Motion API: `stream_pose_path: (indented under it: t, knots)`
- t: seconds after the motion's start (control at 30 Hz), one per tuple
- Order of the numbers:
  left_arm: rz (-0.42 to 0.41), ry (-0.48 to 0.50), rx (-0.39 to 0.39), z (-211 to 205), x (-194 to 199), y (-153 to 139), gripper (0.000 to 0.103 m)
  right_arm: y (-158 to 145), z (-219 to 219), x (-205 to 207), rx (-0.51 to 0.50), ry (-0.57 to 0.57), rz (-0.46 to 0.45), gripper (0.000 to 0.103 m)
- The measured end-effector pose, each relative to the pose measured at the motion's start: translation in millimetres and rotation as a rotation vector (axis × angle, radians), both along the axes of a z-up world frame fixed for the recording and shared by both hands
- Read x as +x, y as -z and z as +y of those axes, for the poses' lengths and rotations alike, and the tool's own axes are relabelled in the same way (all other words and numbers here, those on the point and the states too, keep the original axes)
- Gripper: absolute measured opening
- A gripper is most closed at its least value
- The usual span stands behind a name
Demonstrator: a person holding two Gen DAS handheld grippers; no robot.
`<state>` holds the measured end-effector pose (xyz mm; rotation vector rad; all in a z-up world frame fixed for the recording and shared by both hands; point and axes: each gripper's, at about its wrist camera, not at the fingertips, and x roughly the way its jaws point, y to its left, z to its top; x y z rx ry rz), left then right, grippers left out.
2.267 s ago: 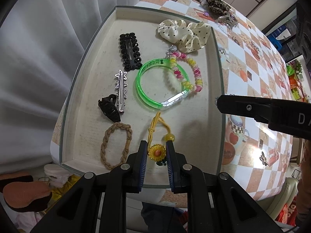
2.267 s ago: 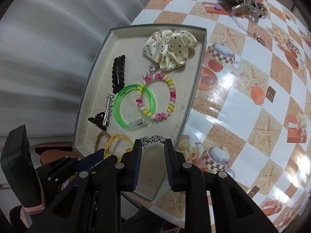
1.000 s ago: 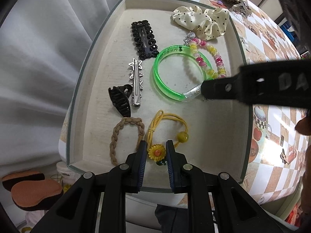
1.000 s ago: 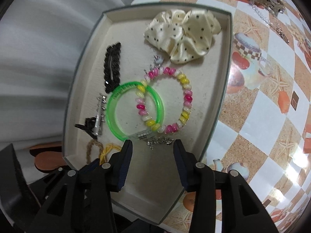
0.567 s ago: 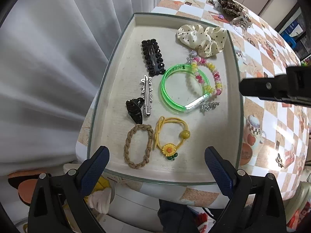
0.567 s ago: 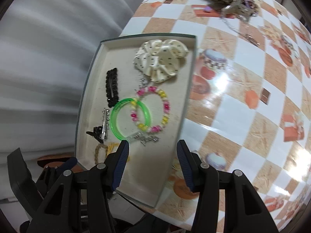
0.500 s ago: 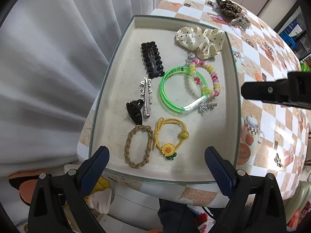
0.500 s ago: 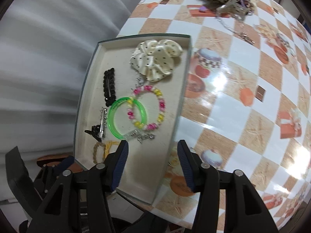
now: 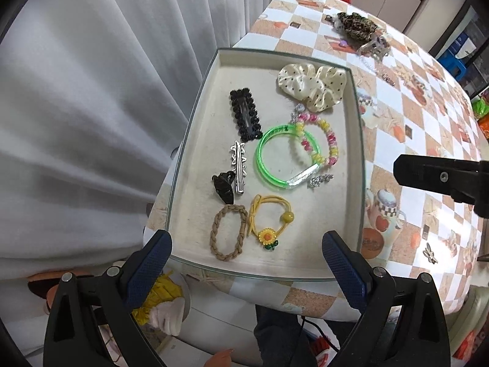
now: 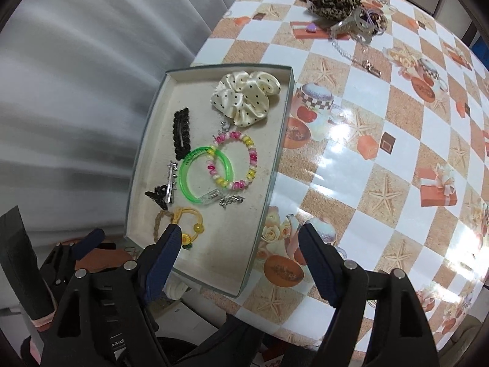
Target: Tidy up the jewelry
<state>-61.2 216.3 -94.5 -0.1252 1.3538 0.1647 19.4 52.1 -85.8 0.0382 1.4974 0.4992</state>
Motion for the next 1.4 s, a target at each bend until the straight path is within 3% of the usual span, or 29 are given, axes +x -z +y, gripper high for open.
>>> stream_pose_path:
  t: [0.2,0.27,0.6,0.87,1.4]
  knots:
    - [-0.033,-0.012,0.015,3.8,1.0,-19.8,0.102,-16.4,2.6,0.5,-0.032,-0.013,-0.033,0.082]
    - [-0.047,-0.016,0.022,5.6,1.7,-27.5,0.102,-21.9,2.2,1.0,-0.042,-0.019,-0.045,0.090]
    - [-0.078,-0.018,0.026,11.8,5.6,-61.7,0.102,-61.4,6.3,0.5,-0.104,-0.057,-0.156,0.090]
    - [-0.078,-0.018,0.016,12.1,10.2,-85.0,0.102,-81.8,11.0,1.0,-0.129,-0.071,-0.180,0.090]
    - [-0.084,-0.020,0.020,10.7,10.0,-94.6,0.102,-91.0,14.7,3.6,-0.135,-0.078,-0.197,0.090]
